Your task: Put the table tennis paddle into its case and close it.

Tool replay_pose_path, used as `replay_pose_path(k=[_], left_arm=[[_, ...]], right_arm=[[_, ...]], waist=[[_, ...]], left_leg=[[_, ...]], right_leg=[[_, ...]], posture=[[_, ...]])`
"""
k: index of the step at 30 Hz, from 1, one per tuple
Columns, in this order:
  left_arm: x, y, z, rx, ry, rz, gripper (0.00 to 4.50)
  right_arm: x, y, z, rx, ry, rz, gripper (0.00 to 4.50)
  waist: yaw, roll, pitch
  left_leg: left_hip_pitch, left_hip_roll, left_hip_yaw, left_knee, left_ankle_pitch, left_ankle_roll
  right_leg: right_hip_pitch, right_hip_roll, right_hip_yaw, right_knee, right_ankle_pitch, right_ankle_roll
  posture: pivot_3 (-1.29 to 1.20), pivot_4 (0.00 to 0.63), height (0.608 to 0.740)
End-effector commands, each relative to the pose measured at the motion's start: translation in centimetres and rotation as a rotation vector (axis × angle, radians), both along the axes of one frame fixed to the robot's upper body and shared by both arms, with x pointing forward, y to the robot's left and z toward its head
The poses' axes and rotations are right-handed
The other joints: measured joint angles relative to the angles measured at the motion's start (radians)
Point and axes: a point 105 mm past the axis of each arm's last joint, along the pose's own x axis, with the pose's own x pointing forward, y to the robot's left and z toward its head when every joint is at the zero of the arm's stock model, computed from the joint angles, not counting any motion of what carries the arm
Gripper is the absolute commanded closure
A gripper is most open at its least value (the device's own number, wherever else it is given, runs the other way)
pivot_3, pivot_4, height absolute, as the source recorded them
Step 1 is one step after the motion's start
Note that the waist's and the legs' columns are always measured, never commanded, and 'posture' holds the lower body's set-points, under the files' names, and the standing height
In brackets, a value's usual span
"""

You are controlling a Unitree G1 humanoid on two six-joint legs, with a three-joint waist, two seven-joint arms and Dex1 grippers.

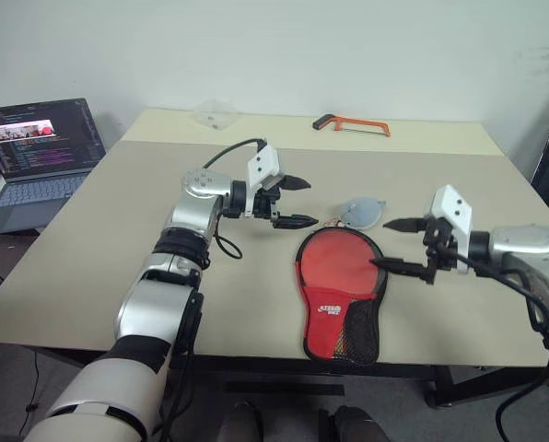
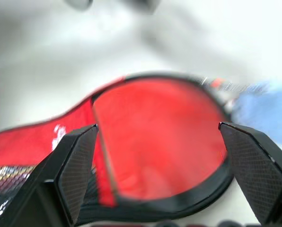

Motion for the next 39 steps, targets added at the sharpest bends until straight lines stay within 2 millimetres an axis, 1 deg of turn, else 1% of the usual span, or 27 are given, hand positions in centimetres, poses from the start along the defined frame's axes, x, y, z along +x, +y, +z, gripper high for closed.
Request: replay_pose_path(k=[1, 3, 4, 6, 9, 11, 13, 16, 19, 21, 23, 26, 30, 33, 36, 39], left_arm=[[-1.8, -2.0, -0.6, -0.041, 0.03, -0.047, 0.02], [-2.8, -3.0, -1.7, -0.055, 0.068, -0.05, 0.02], [-3.1, -3.6, -2.3, -0.065, 0.09, -0.043, 0.02], [-4.0, -5.2, -4.2, -0.08, 0.156, -0.014, 0.02], [-5.3, -6.4, -6.2, -0.047, 0.196, 0.012, 0.02], [-5.9, -6.6, -7.3, -0.014, 0.206, 0.041, 0.02], [-6.3, -6.6, -8.1, 0.013, 0.206, 0.069, 0.02], [-6.5, -6.2, -8.3, 0.001, 0.225, 0.117, 0.02], [-6.4, -5.6, -8.5, 0.001, 0.229, 0.175, 0.02], [-6.2, -5.3, -8.7, 0.0, 0.231, 0.216, 0.02], [-5.8, -5.1, -8.7, -0.007, 0.232, 0.255, 0.02], [-5.5, -4.8, -8.5, -0.015, 0.23, 0.292, 0.02], [-5.2, -4.7, -8.7, -0.003, 0.222, 0.317, 0.02], [-4.9, -4.7, -9.2, 0.03, 0.212, 0.343, 0.02], [-4.3, -5.5, -9.7, 0.023, 0.23, 0.377, 0.02], [-3.5, -6.1, -10.6, 0.019, 0.274, 0.434, 0.02]], right_arm=[[2.6, -1.9, 3.0, -0.056, -0.151, -0.075, 0.0], [4.2, -2.5, 3.1, -0.133, -0.192, -0.095, 0.0], [5.2, -2.7, 2.9, -0.193, -0.22, -0.104, 0.0], [7.7, -3.0, 2.6, -0.329, -0.289, -0.127, 0.0], [10.1, -2.6, 2.4, -0.453, -0.356, -0.127, 0.0], [11.2, -2.1, 1.8, -0.546, -0.391, -0.099, 0.0], [11.6, -1.7, 1.2, -0.596, -0.395, -0.054, 0.0], [11.6, -0.4, 0.5, -0.64, -0.395, 0.041, 0.0], [11.5, 0.5, 0.3, -0.675, -0.399, 0.114, 0.0], [11.5, 0.7, 0.1, -0.704, -0.395, 0.133, 0.0], [11.7, 0.6, -0.3, -0.754, -0.398, 0.148, 0.0], [11.7, 1.1, -1.1, -0.781, -0.401, 0.17, 0.0], [12.2, 1.9, -2.3, -0.864, -0.446, 0.189, 0.0], [13.0, 2.7, -2.7, -0.911, -0.505, 0.147, 0.0], [13.6, 3.6, -2.8, -0.898, -0.539, 0.107, 0.0], [14.0, 4.0, -3.3, -0.928, -0.564, 0.081, 0.0]], waist=[[0.001, 0.0, 0.0], [0.001, 0.002, 0.001], [0.001, 0.002, 0.001], [0.001, 0.002, 0.001], [-0.002, 0.003, 0.001], [-0.006, 0.005, 0.003], [-0.008, 0.006, 0.003], [-0.008, 0.007, 0.004], [-0.01, 0.009, 0.005], [-0.012, 0.009, 0.005], [-0.012, 0.009, 0.005], [-0.012, 0.009, 0.005], [-0.014, 0.009, 0.005], [-0.014, 0.01, 0.006], [-0.014, 0.01, 0.006], [-0.013, 0.01, 0.005]], left_leg=[[0.0, 0.0, 0.0, 0.0, 0.0, 0.0], [0.0, 0.0, 0.001, 0.001, 0.0, 0.0], [0.0, 0.0, 0.002, 0.001, 0.0, 0.0], [0.0, 0.0, 0.001, 0.002, 0.0, 0.0], [0.0, 0.0, 0.001, 0.002, 0.0, 0.0], [0.001, 0.0, 0.002, 0.001, 0.0, 0.0], [0.001, 0.0, 0.002, 0.0, 0.0, 0.0], [0.001, 0.0, 0.001, -0.001, 0.0, 0.0], [0.001, 0.0, 0.002, -0.001, 0.0, 0.0], [0.001, 0.0, 0.001, -0.001, 0.0, 0.0], [0.001, 0.0, 0.001, 0.0, 0.0, 0.0], [0.001, 0.0, 0.001, 0.0, 0.0, 0.0], [0.002, 0.0, 0.001, 0.0, 0.0, 0.0], [0.002, 0.0, 0.001, 0.0, 0.0, 0.0], [0.002, 0.0, 0.001, 0.0, 0.0, 0.0], [0.002, 0.0, 0.001, 0.0, 0.0, 0.0]], right_leg=[[0.0, 0.0, 0.0, 0.0, 0.0, 0.0], [0.0, -0.001, 0.001, 0.0, 0.0, 0.0], [0.0, -0.001, 0.001, 0.0, 0.0, 0.0], [0.0, 0.0, 0.0, 0.0, 0.0, 0.0], [-0.001, 0.0, 0.001, 0.001, 0.0, 0.0], [-0.001, 0.0, 0.002, 0.001, 0.001, -0.001], [-0.001, 0.0, 0.002, 0.001, 0.001, -0.002], [-0.001, 0.0, 0.002, 0.001, 0.002, -0.003], [-0.001, 0.0, 0.001, 0.001, 0.002, -0.003], [-0.001, 0.0, 0.001, 0.001, 0.002, -0.003], [0.0, 0.0, 0.001, 0.001, 0.002, -0.003], [0.0, 0.0, 0.001, 0.001, 0.002, -0.003], [0.0, 0.0, 0.001, 0.002, 0.002, -0.003], [0.0, 0.0, 0.001, 0.002, 0.002, -0.003], [0.0, 0.0, 0.001, 0.002, 0.002, -0.003], [0.001, 0.0, 0.001, 0.002, 0.002, -0.003]], posture=[[0.0, 0.15, 0.74], [0.0, 0.15, 0.74], [0.0, 0.15, 0.74], [0.0, 0.15, 0.74], [0.0, 0.15, 0.74], [0.0, 0.15, 0.74], [0.0, 0.15, 0.74], [0.0, 0.15, 0.74], [0.0, 0.15, 0.74], [0.0, 0.15, 0.74], [0.0, 0.15, 0.74], [0.0, 0.15, 0.74], [0.0, 0.15, 0.74], [0.0, 0.15, 0.74], [0.0, 0.15, 0.74], [0.0, 0.15, 0.74]])
